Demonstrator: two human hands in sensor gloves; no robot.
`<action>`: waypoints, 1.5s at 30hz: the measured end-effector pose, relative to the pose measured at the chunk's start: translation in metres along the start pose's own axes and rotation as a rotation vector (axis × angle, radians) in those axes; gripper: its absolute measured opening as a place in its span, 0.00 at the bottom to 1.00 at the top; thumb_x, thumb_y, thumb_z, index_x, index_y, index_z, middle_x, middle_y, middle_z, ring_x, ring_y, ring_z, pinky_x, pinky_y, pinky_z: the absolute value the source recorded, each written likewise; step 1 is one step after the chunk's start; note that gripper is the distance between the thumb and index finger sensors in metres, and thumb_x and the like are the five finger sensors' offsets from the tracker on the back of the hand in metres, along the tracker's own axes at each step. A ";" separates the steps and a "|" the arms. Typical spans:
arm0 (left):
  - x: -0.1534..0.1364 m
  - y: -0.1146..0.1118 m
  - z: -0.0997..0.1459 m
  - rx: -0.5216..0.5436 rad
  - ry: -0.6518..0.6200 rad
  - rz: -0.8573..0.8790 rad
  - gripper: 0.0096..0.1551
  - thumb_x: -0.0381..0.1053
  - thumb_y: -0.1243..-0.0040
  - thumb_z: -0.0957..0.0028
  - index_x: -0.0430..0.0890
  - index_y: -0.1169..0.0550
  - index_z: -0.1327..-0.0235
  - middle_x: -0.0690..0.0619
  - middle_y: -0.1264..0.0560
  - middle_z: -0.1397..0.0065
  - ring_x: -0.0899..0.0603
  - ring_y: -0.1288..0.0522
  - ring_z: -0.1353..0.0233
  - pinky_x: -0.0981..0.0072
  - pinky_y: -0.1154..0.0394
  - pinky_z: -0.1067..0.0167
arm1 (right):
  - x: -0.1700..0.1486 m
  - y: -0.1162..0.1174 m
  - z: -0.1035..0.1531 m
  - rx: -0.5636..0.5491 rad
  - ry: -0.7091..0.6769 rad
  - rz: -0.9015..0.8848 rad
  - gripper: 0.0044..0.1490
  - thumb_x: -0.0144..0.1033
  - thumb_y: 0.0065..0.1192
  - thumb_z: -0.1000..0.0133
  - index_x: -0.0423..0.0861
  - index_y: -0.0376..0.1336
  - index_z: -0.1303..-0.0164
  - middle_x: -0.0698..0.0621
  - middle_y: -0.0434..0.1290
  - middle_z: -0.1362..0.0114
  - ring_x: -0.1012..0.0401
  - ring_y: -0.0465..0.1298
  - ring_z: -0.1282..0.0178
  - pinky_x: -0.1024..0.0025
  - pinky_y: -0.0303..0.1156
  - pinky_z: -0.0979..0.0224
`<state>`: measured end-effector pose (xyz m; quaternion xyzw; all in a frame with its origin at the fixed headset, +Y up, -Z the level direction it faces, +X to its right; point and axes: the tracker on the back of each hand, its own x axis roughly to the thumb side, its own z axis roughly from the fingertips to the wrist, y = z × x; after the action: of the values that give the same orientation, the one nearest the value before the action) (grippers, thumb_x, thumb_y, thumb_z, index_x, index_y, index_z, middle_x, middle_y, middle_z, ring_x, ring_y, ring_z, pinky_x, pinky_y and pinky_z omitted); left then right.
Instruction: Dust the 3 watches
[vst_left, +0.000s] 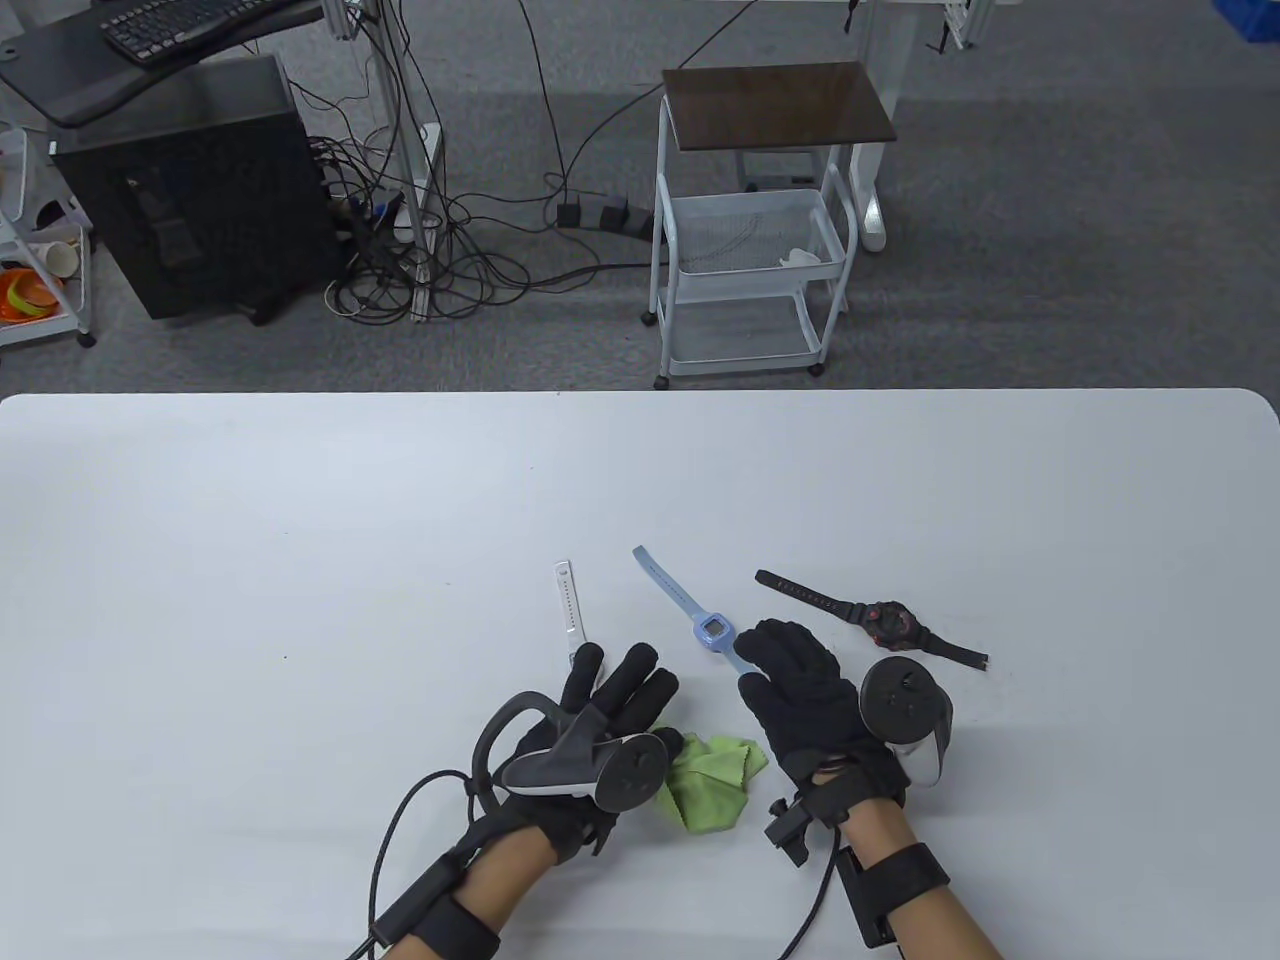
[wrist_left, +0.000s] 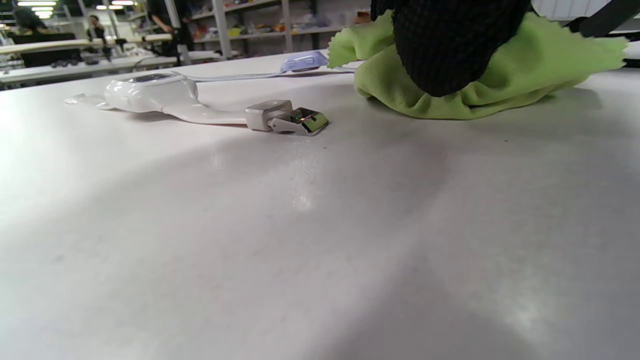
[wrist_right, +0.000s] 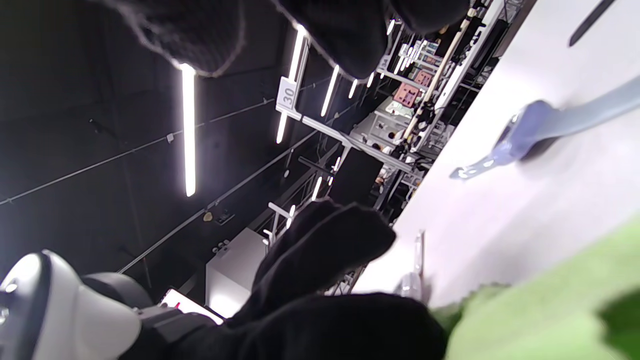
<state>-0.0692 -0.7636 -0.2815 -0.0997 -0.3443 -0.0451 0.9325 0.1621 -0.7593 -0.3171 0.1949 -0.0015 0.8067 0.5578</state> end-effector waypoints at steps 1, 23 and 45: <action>0.000 -0.001 0.000 0.014 -0.002 0.000 0.30 0.60 0.38 0.44 0.63 0.34 0.28 0.53 0.57 0.12 0.39 0.72 0.14 0.30 0.70 0.27 | 0.000 0.000 0.000 0.002 0.000 0.002 0.50 0.59 0.55 0.49 0.33 0.59 0.30 0.26 0.51 0.21 0.26 0.43 0.26 0.21 0.31 0.38; -0.027 0.021 0.027 0.253 -0.002 0.440 0.24 0.58 0.40 0.43 0.53 0.26 0.36 0.53 0.46 0.14 0.38 0.64 0.13 0.30 0.66 0.25 | -0.003 -0.001 0.000 0.001 0.019 -0.002 0.50 0.59 0.55 0.49 0.33 0.59 0.30 0.26 0.51 0.22 0.25 0.43 0.26 0.21 0.30 0.38; -0.085 0.064 0.090 0.560 0.081 0.708 0.24 0.58 0.40 0.42 0.52 0.26 0.35 0.51 0.44 0.15 0.35 0.61 0.12 0.27 0.64 0.26 | 0.007 0.007 -0.041 0.060 0.085 0.197 0.48 0.52 0.69 0.52 0.30 0.61 0.34 0.25 0.61 0.27 0.27 0.56 0.30 0.24 0.39 0.35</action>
<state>-0.1806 -0.6798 -0.2796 0.0465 -0.2512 0.3678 0.8941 0.1412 -0.7464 -0.3512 0.1763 0.0271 0.8650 0.4691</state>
